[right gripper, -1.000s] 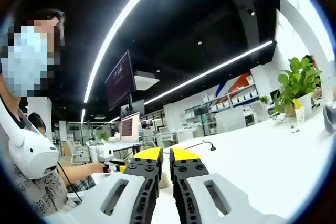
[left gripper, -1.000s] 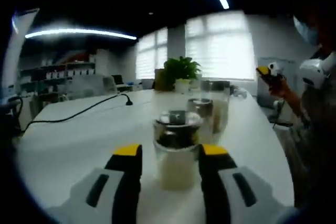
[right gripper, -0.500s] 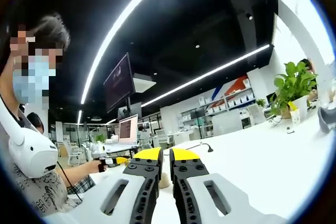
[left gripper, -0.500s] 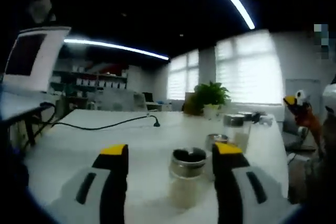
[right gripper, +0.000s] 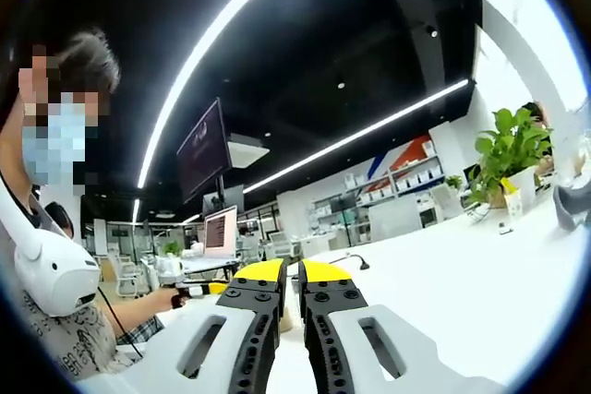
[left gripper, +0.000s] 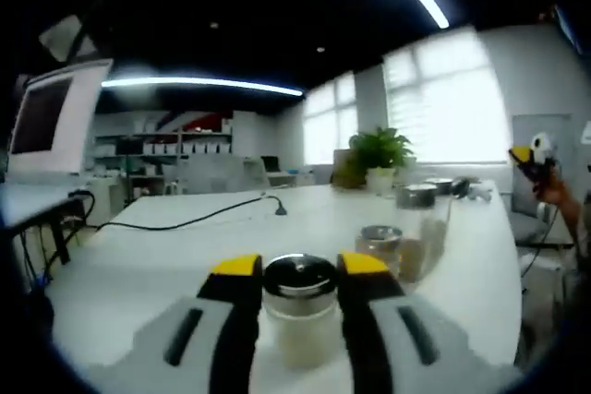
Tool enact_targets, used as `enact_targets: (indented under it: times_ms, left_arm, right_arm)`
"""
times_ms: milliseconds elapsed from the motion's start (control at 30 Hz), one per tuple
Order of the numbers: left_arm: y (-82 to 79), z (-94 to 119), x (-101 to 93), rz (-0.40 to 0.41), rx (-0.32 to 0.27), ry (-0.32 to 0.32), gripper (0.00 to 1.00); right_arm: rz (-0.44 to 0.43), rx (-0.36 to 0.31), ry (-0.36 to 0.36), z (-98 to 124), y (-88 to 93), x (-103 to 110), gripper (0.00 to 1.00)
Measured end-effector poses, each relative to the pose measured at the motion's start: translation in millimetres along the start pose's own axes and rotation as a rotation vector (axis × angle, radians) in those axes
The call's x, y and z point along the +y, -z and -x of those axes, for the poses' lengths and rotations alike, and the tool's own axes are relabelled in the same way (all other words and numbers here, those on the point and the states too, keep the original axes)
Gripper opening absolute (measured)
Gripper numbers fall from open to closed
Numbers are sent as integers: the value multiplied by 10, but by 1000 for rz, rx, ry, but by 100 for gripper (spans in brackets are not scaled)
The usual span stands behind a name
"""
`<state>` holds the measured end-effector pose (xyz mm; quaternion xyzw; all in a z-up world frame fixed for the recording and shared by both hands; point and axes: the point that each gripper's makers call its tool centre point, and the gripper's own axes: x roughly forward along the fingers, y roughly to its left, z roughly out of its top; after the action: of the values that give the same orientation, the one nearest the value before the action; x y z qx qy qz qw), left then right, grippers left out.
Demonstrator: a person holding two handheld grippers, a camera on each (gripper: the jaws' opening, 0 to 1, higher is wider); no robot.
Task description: Rotate the seasoning bottle until the label or dispensing opening points toward the visible target arrow and the bottle remains upright within the marked orientation range
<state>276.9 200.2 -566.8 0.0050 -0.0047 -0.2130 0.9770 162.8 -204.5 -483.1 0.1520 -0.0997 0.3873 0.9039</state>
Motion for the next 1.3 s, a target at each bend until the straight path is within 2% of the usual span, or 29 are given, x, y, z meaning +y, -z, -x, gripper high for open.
enact_targets:
  times_ms: [100,133,233,433,467,500,567,667,700,900,1000,1067,1100,1167,1300]
  left_arm:
    - [10,13,-89,18,17,47,33]
    - [14,14,-95,17,19,48,33]
    - [14,10,-187,4,22,105,33]
    - [6,30,-301,19,34,293,33]
    - [5,31,-285,14,36,315,33]
    - [1,47,-309,-20,30,359,33]
    - [4,72,-349,-35,17,440,33]
    - [9,76,-332,-9,10,513,33]
    - [8,68,-313,1,17,521,33]
    - [30,-23,-242,-11,27,485,34]
    - [4,-6,-255,41,6,444,41]
    - [-10,-21,-254,68,-7,382,49]
    - [-5,-33,-247,95,-12,329,50]
    - [-36,-32,-262,151,-60,270,47]
    - [-172,39,-176,111,-176,82,49]
  right_arm:
    - [0,2,2,17,5,-5,3]
    - [-1,2,4,26,5,-16,3]
    - [-8,-6,11,47,-12,-49,3]
    - [-9,-1,5,32,4,-34,3]
    - [-9,0,4,29,7,-34,3]
    - [-10,1,5,26,9,-38,3]
    - [-14,2,5,20,12,-45,3]
    - [-11,9,2,-8,1,-30,3]
    - [-7,12,-2,-23,-5,-16,3]
    - [11,28,-48,-169,7,95,4]
    - [14,36,-72,-232,36,133,4]
    - [12,47,-92,-277,72,147,4]
    - [12,52,-99,-295,87,144,4]
    - [11,54,-110,-326,109,125,4]
    - [19,66,-132,-412,143,100,4]
